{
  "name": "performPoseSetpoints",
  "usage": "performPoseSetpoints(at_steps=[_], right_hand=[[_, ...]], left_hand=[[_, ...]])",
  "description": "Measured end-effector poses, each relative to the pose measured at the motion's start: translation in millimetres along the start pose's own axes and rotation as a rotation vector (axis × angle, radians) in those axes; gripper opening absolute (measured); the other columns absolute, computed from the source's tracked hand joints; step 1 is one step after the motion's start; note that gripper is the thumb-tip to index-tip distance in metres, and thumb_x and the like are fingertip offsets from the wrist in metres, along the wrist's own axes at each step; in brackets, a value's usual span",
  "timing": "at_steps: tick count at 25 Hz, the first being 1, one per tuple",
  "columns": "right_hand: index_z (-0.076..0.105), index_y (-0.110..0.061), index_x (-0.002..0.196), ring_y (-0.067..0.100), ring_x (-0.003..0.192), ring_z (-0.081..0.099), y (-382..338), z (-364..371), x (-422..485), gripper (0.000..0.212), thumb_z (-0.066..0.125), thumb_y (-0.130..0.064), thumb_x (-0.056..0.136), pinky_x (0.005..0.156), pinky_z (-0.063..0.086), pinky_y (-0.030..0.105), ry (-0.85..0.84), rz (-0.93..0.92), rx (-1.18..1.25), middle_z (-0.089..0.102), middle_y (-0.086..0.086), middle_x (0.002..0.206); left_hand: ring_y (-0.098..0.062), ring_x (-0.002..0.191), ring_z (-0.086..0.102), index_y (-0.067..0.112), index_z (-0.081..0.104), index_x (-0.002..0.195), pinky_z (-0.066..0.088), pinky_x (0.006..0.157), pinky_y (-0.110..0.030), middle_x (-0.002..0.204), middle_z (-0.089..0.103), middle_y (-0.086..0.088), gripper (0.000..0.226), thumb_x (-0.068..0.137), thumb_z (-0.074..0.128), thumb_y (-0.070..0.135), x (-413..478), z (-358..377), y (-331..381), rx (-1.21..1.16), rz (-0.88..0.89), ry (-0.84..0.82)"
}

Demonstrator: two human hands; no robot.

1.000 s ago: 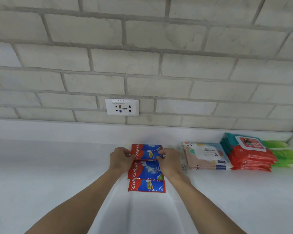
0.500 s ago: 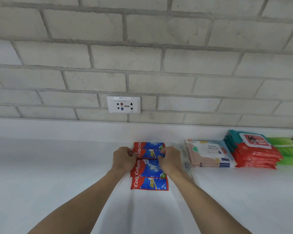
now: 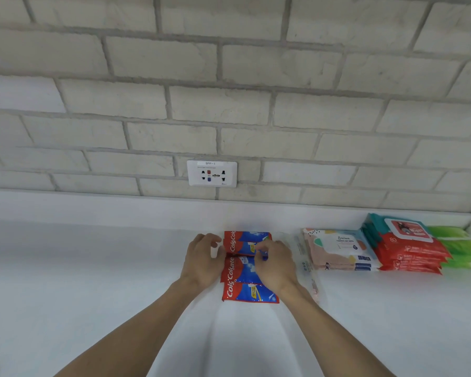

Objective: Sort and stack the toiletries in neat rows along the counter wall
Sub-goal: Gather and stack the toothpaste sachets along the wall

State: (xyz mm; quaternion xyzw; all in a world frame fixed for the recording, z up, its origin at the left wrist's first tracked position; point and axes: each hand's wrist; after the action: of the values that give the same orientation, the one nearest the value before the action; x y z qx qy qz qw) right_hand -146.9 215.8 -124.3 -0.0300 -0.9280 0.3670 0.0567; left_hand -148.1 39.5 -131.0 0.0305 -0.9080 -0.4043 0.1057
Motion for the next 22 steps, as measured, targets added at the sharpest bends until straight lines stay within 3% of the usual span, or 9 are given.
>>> performPoseSetpoints(at_steps=[5, 7, 11, 14, 22], right_hand=[[0.067, -0.018, 0.11, 0.006, 0.096, 0.058, -28, 8, -35, 0.019, 0.058, -0.013, 0.094, 0.088, 0.047, 0.015, -0.034, -0.084, 0.092, 0.064, -0.007, 0.11], [0.069, -0.019, 0.107, 0.007, 0.091, 0.061, -40, 14, -53, 0.02, 0.059, -0.012, 0.092, 0.084, 0.05, 0.016, -0.045, -0.111, 0.121, 0.067, -0.007, 0.105], [0.07, -0.019, 0.104, 0.003, 0.077, 0.056, -73, 24, -90, 0.019, 0.06, -0.011, 0.089, 0.07, 0.043, 0.007, -0.037, -0.178, 0.151, 0.065, -0.007, 0.094], [0.069, -0.022, 0.103, 0.001, 0.077, 0.055, -106, 38, -118, 0.018, 0.059, -0.014, 0.09, 0.068, 0.041, 0.007, -0.071, -0.204, 0.172, 0.064, -0.01, 0.099], [0.068, -0.024, 0.107, 0.008, 0.09, 0.057, -189, 108, -199, 0.02, 0.055, -0.019, 0.093, 0.085, 0.05, 0.021, -0.29, -0.285, 0.131, 0.065, -0.009, 0.107]], left_hand=[[-0.014, 0.105, 0.051, 0.023, 0.06, 0.116, 0.047, 0.088, -0.024, 0.111, 0.055, 0.01, 0.025, 0.091, 0.057, 0.024, -28, -38, -16, 0.075, 0.182, 0.025], [-0.015, 0.106, 0.05, 0.022, 0.061, 0.117, 0.047, 0.09, -0.026, 0.114, 0.058, 0.008, 0.027, 0.09, 0.058, 0.024, -42, -58, -28, 0.125, 0.252, 0.039], [-0.018, 0.11, 0.05, 0.02, 0.061, 0.119, 0.043, 0.092, -0.025, 0.118, 0.06, 0.007, 0.03, 0.089, 0.06, 0.023, -73, -99, -51, 0.186, 0.32, 0.056], [-0.021, 0.11, 0.051, 0.02, 0.061, 0.118, 0.044, 0.091, -0.027, 0.118, 0.061, 0.007, 0.031, 0.088, 0.062, 0.023, -95, -134, -70, 0.251, 0.368, 0.052], [-0.018, 0.112, 0.051, 0.022, 0.065, 0.113, 0.042, 0.093, -0.027, 0.116, 0.065, 0.008, 0.026, 0.088, 0.061, 0.026, -145, -237, -144, 0.372, 0.304, -0.003]])
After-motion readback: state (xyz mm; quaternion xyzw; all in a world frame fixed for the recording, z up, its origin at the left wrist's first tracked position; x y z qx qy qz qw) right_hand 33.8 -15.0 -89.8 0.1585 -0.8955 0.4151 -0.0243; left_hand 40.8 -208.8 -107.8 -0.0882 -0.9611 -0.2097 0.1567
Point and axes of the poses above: each hand's wrist, its own x-axis towards the middle knuckle, its own z-axis out of the palm, y = z × x
